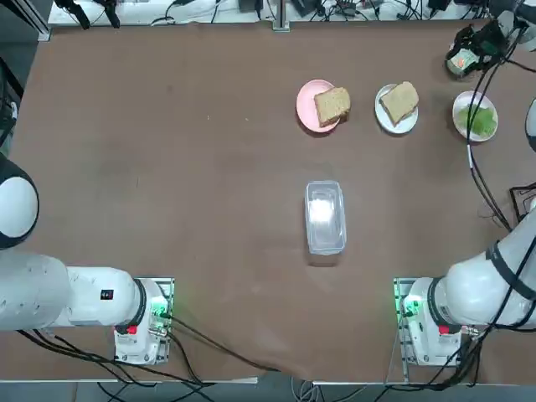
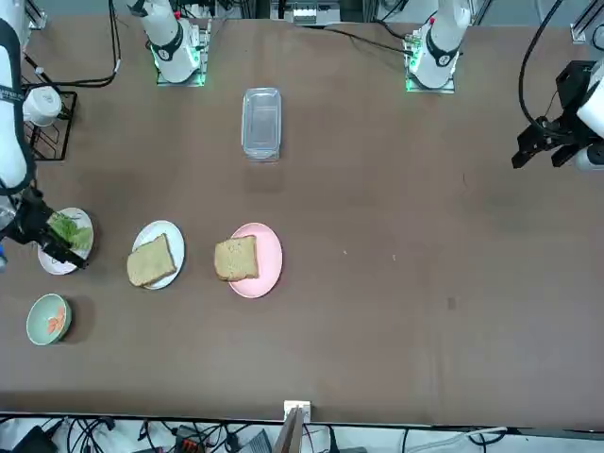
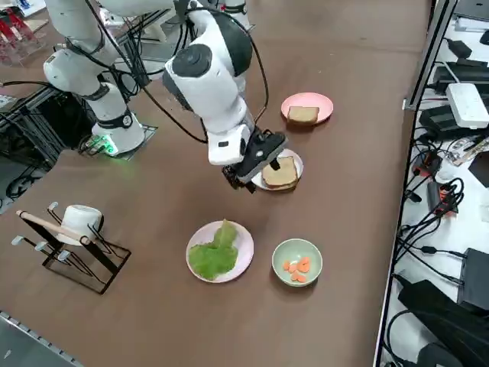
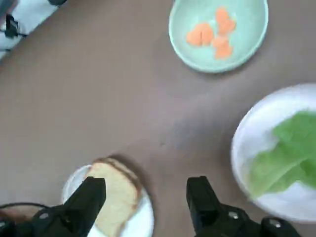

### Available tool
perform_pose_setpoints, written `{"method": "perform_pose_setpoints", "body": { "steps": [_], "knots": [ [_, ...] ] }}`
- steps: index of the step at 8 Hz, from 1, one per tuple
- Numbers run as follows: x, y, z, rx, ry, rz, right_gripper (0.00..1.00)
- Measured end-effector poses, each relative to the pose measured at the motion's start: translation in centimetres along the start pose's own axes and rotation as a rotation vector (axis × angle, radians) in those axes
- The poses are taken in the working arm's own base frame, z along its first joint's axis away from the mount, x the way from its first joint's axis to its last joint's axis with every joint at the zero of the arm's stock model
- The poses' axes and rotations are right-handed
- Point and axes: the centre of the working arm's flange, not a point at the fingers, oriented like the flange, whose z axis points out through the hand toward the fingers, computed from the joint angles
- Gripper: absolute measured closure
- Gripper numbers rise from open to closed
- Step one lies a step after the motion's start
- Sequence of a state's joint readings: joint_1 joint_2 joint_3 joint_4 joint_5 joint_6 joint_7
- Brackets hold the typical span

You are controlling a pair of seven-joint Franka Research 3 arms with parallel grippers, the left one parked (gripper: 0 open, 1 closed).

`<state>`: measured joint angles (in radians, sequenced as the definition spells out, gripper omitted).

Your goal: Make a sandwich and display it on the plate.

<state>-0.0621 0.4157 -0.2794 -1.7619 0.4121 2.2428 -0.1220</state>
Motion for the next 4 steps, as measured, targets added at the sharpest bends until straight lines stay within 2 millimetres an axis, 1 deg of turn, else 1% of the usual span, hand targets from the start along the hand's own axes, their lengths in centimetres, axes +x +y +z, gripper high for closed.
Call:
{"method": "perform_pose_setpoints", "body": {
  "steps": [1, 3, 4],
  "knots": [
    [1.0, -0.2, 0.3, -0.062, 0.002, -0.115, 0.00],
    [3.4, -0.2, 2.4, -0.137, -0.008, -0.337, 0.00],
    [4.8, 0.3, 3.4, -0.156, -0.008, -0.429, 0.00]
  ]
}}
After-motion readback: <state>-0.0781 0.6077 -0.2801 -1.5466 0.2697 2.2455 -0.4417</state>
